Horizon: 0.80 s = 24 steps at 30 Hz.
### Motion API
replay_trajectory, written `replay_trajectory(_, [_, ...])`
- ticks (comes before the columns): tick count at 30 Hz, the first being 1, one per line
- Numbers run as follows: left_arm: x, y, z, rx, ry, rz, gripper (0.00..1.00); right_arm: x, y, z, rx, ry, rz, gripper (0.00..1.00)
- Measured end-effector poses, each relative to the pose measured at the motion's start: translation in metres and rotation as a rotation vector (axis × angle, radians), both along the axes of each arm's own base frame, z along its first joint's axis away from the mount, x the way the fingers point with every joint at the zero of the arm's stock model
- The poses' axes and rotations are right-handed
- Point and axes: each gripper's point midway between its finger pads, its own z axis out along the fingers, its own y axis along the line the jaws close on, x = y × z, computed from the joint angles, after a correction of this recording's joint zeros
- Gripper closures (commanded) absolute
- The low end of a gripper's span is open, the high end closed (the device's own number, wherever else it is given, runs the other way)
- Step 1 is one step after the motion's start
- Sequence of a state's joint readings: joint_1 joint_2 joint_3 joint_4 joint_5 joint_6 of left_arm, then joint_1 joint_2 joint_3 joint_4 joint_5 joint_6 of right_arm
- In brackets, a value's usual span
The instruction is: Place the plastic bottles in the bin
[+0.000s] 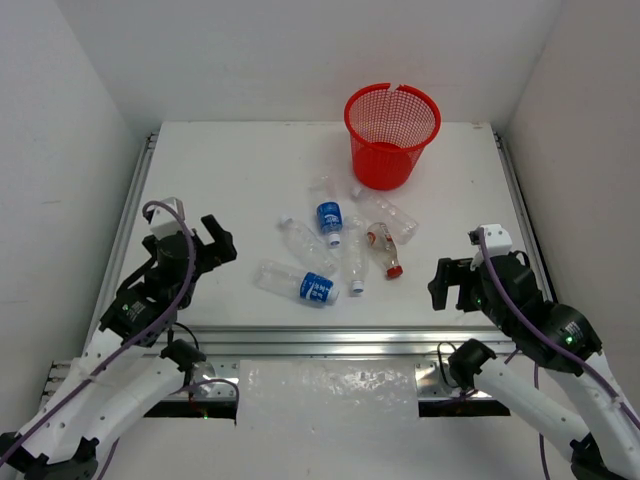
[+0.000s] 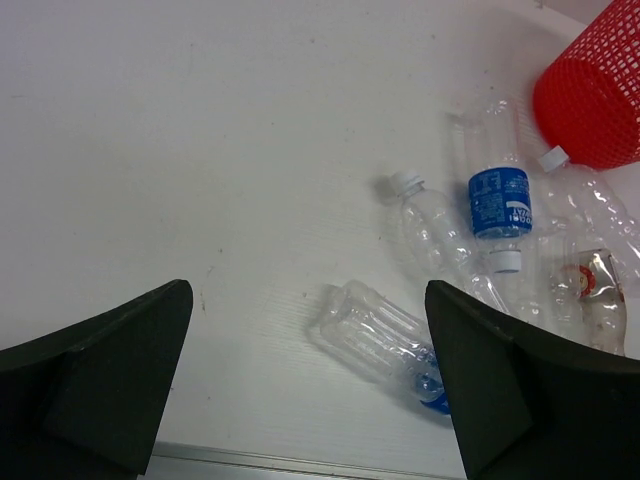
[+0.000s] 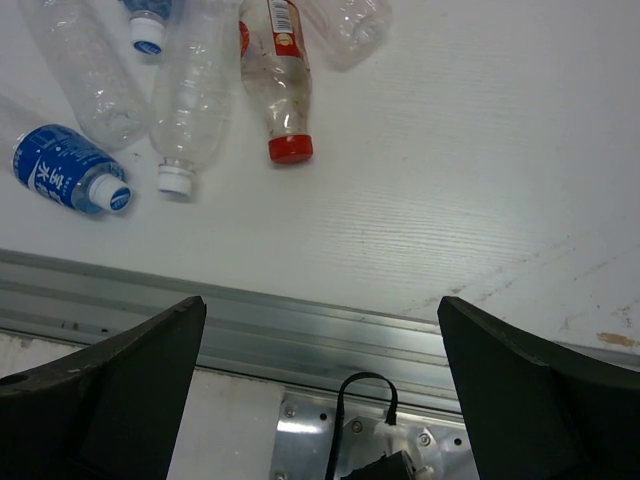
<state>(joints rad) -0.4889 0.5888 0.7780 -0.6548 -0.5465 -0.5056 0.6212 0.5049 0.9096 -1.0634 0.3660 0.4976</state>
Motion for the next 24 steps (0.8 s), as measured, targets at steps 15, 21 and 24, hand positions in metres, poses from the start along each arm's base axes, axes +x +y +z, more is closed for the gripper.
replay_trajectory(15, [0.010,-0.046,-0.034,-0.241,0.200,0.002,0.00,0.003,0.018,-0.028,0.024,0.137,-0.009,0.01])
replay_trajectory(21, [0.006,-0.093,-0.101,-0.332,0.405,0.086,0.00,0.006,0.031,-0.049,0.032,0.221,-0.014,0.01])
replay_trajectory(24, [0.002,-0.118,-0.116,-0.355,0.473,0.107,0.00,0.005,0.035,-0.057,0.038,0.251,-0.008,0.01])
